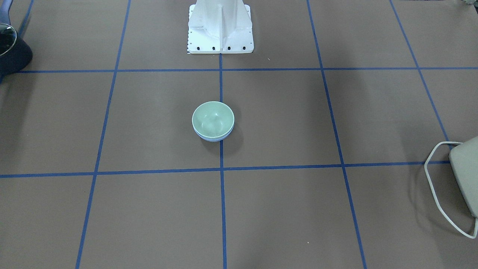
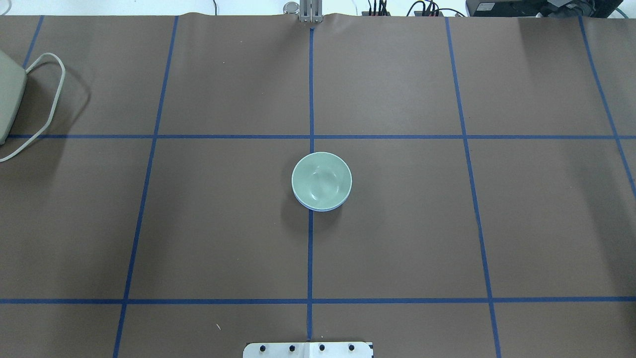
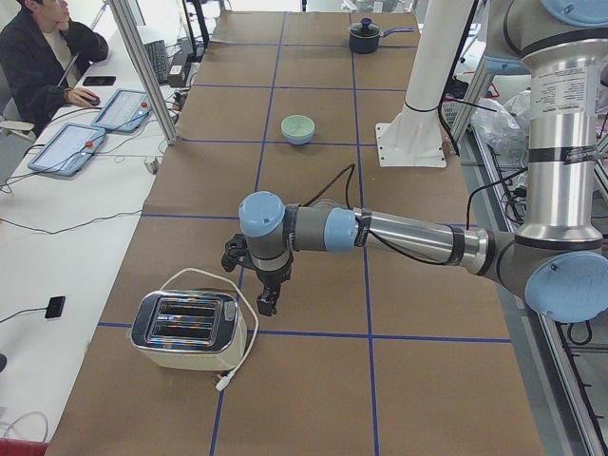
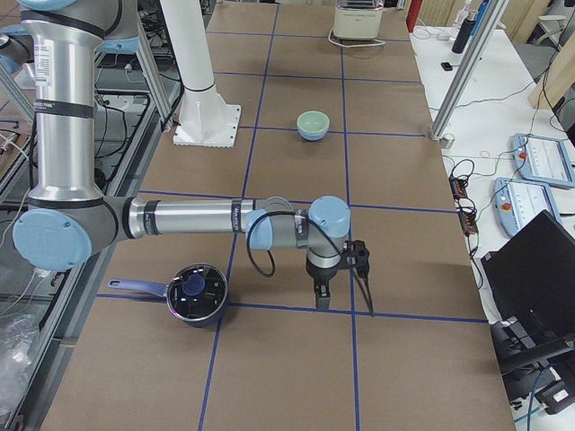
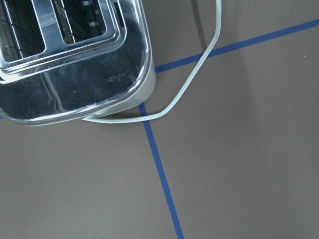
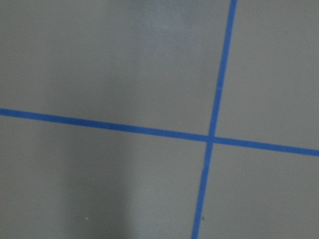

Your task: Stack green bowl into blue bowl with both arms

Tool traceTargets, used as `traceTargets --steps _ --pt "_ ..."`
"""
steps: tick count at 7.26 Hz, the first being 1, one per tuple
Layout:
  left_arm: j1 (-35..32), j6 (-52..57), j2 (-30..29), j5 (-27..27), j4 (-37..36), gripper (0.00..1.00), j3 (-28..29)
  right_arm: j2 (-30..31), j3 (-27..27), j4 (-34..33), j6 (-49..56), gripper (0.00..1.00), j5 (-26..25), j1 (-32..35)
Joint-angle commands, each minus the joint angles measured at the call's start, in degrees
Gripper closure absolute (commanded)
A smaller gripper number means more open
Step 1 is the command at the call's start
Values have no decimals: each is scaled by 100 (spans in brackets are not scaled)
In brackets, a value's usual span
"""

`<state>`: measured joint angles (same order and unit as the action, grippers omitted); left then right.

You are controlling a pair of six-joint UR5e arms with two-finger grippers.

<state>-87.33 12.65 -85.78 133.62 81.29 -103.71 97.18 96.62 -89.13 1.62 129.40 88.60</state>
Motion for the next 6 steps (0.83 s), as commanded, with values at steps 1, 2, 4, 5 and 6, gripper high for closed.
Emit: traceTargets --steps 1,2,4,5,6 --pt "-256 -131 148 -11 236 1 1 292 -47 -8 40 0 -81 105" --pt "-267 -148 123 -29 186 1 218 318 -30 35 57 0 -125 105" --pt "-407 -218 44 6 160 1 299 301 -12 44 49 0 -99 105" --pt "-407 -802 35 15 168 1 290 266 6 45 40 0 -82 105" --pt "-407 -1269 52 24 194 1 282 249 15 45 40 0 -73 105"
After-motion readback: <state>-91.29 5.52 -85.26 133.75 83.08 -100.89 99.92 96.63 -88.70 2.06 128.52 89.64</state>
